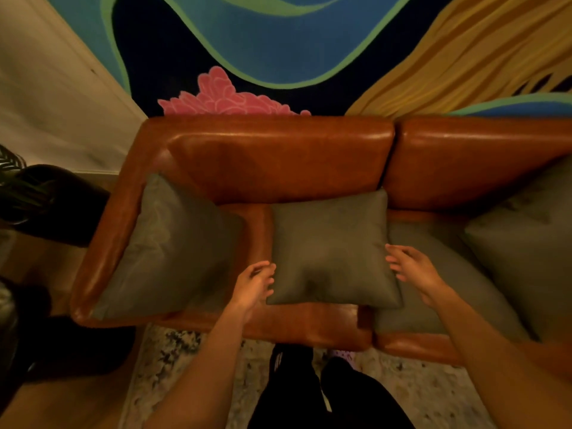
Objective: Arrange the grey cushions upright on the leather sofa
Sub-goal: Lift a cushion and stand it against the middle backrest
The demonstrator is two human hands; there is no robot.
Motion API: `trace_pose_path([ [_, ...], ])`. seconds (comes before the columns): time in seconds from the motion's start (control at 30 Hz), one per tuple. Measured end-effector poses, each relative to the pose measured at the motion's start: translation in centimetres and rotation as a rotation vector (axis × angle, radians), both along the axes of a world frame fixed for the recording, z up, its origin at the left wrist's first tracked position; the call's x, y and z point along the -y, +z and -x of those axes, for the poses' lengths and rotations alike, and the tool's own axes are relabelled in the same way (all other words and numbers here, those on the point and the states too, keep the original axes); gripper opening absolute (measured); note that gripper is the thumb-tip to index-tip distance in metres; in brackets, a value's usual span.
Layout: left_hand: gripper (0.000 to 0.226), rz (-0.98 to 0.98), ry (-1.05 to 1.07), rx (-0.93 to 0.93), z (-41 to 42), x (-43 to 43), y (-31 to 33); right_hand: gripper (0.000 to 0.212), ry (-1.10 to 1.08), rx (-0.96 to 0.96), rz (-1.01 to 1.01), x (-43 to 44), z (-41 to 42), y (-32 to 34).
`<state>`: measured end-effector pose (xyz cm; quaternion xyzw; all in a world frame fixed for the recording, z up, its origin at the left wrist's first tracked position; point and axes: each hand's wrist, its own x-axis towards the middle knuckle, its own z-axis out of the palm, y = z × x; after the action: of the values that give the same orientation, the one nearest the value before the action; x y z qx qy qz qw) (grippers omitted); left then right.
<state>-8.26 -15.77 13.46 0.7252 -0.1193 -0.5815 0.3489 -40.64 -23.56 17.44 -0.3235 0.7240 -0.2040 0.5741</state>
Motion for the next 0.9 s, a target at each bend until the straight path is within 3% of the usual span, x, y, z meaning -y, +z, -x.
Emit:
trace_pose_path([
  [0.1,0.035,-0.067,-0.048,0.006,-0.5,2.2,-2.4,0.045,0.031,-0.058,-0.018,2.0,0.5,-3.0],
  [0.17,0.033,-0.118,-0.083,-0.004,-1.1,4.2,-4.8,0.053,0.047,-0.084,-0.067,3.7,0.6,-5.3],
  [0.3,0.036,-0.177,-0.164,0.006,-1.8,7.7,-9.7,0.026,0.017,-0.117,-0.125,7.2,0.1,-8.9],
  [0.43,0.033,-0.164,-0.233,0.098,-2.2,9.6,-15.5,0.019,-0.002,-0.209,-0.109,9.9,0.6,-14.5],
  [0.53,0.087,-0.191,-0.291,0.159,-3.6,9.9,-23.7,0.044,-0.074,-0.247,-0.121,11.0,0.4,-17.2],
  [0.6,0.091,-0.234,-0.268,0.215,-4.4,10.4,-27.2,0.03,-0.106,-0.279,-0.14,11.6,0.8,-19.8],
  [0.67,0.09,-0.276,-0.222,0.245,-3.7,11.7,-25.9,0.023,-0.082,-0.278,-0.154,11.8,1.4,-21.9],
  [0.77,0.093,-0.322,-0.218,0.241,-4.7,12.2,-29.9,0.057,-0.012,-0.27,-0.172,11.8,1.0,-22.5],
  [0.83,0.11,-0.348,-0.224,0.204,-5.1,12.4,-32.7,0.065,-0.012,-0.249,-0.181,11.7,1.2,-22.8],
  [0.9,0.105,-0.336,-0.179,0.137,-4.4,13.1,-30.5,0.071,-0.037,-0.208,-0.193,11.7,1.3,-23.1],
])
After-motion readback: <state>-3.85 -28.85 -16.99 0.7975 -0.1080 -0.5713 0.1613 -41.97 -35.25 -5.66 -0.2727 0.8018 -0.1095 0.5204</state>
